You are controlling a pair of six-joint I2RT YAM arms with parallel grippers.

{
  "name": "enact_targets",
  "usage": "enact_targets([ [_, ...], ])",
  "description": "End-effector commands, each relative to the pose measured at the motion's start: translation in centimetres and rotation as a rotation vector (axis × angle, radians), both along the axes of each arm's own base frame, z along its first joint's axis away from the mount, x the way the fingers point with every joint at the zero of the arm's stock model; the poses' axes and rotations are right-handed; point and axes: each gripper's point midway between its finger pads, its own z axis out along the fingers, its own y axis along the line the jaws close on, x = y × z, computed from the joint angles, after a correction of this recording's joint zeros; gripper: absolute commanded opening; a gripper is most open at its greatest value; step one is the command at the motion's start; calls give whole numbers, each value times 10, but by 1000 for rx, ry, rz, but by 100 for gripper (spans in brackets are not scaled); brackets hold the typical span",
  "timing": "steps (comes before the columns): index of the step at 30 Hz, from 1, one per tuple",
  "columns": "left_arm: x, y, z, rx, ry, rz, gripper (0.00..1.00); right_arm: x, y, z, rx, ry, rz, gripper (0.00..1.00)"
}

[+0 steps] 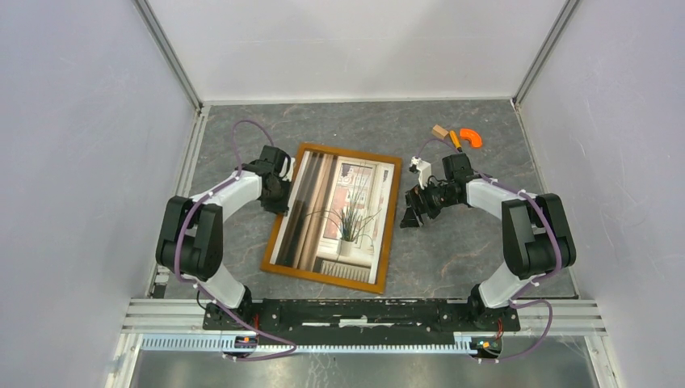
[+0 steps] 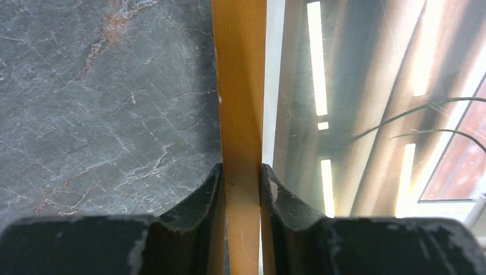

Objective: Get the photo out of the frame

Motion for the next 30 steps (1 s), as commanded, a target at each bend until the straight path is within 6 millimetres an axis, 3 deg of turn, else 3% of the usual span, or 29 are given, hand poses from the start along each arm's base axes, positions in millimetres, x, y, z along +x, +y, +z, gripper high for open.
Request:
enact_targets([
  [1,10,-14,29,-110,7,-10,2,-2,-4,-8,-12,11,2,96],
  [6,16,-19,42,-184,11,30,2,-3,-4,-7,-6,14,3,96],
  [13,44,-9,50,-134,-79,38,2,-4,-3,-7,5,19,5,96],
  [23,52,5,10,-47,-80,29,2,-5,-5,-10,2,30,3,96],
  [30,74,16,-5,6,-140,87,2,-4,-5,-12,-1,37,3,96],
])
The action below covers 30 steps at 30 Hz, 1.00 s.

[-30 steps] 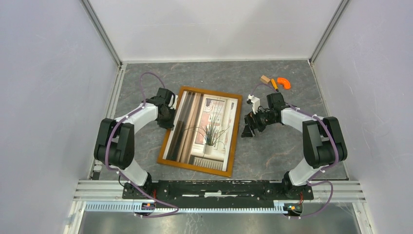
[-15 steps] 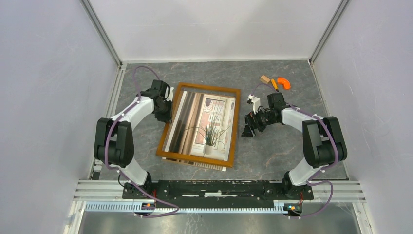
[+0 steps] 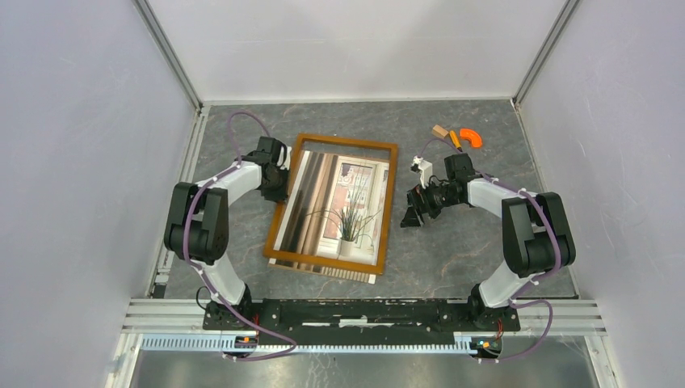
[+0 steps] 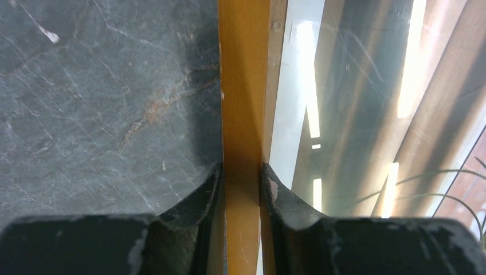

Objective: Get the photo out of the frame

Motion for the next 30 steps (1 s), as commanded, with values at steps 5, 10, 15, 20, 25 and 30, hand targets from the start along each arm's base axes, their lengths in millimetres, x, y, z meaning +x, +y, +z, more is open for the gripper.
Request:
enact_targets([
  [5,50,10,0,48,-139,77,2,-3,-6,-12,-35,21,-2,97],
  [10,56,12,18,41,-162,14,47,-1,-7,-8,-32,12,-2,97],
  [15,29,5,69,54,-272,-316,99,1,-10,-3,-16,1,-5,98],
  [20,-49,-42,102,22,-343,-767,100,2,-10,-1,-6,0,-5,98],
  [25,-111,-81,82,153,-348,-1060,100,4,-10,0,-5,-3,-5,98],
  [30,-146,-111,59,268,-380,-1231,100,3,-11,-1,-7,-4,-6,98],
])
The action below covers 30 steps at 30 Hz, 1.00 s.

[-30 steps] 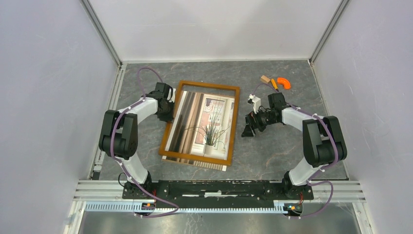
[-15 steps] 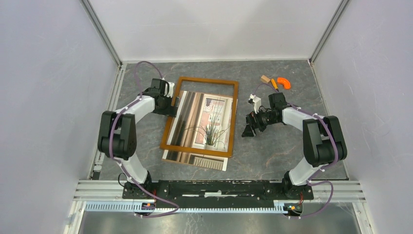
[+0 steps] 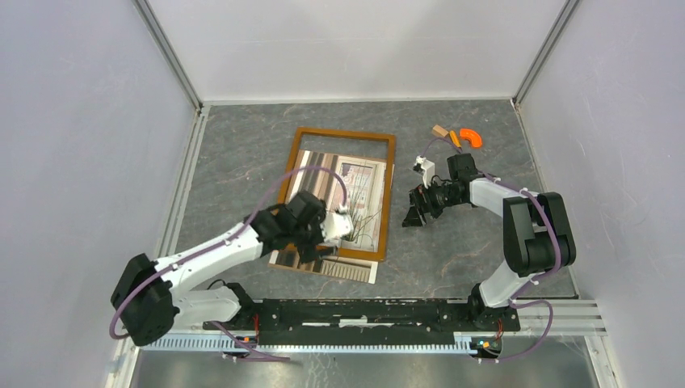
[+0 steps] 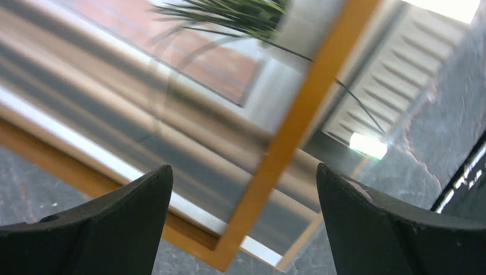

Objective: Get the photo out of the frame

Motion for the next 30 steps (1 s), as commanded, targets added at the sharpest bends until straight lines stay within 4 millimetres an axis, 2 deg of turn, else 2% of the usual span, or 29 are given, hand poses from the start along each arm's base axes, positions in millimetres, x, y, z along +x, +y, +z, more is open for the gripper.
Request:
enact_targets([
  [1,-22,-3,-24,171,-94,-133,100,1,-6,-2,-24,2,-4,98],
  [9,-55,-18,-59,264,-140,-273,100,0,-10,-7,-23,25,-14,98],
  [15,-62,-23,-69,289,-156,-309,100,1,-11,-8,-19,33,-19,98],
  [21,-41,-31,-52,267,-234,-207,100,1,-12,-9,-13,41,-22,98],
  [25,-39,-34,-41,229,-203,-198,97,0,-11,-9,-8,44,-21,98],
  [30,-31,-34,-38,201,-177,-178,93,0,-11,-9,-5,49,-21,98],
])
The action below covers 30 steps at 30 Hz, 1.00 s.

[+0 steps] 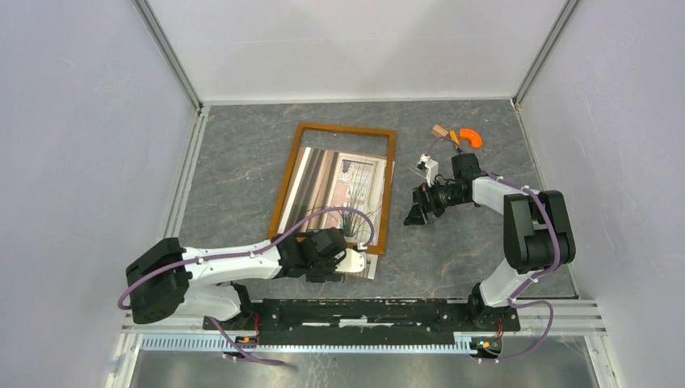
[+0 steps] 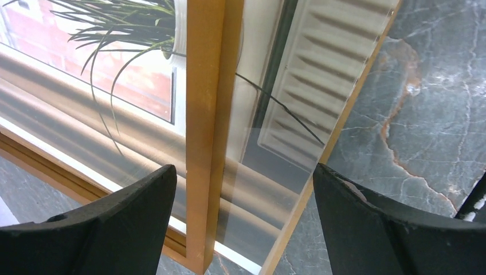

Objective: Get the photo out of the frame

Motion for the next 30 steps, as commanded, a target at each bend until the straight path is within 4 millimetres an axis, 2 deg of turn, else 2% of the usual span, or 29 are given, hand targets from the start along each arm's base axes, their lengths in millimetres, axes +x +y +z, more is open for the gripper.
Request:
enact_targets([
  [1,15,-18,22,-100,-5,30,93,-3,-6,-10,-42,29,-4,98],
  [11,23,-23,26,-148,56,67,91,-4,-6,-11,-37,37,-3,98],
  [15,20,-22,19,-121,79,40,91,-5,-6,-11,-36,39,-2,98],
  [18,24,-22,12,-98,69,40,96,-4,-6,-11,-31,43,-1,98],
  [22,26,-32,11,-114,89,43,100,-5,-6,-12,-32,44,3,98],
  [30,30,-43,14,-134,97,50,97,-6,-6,-12,-31,47,2,98],
])
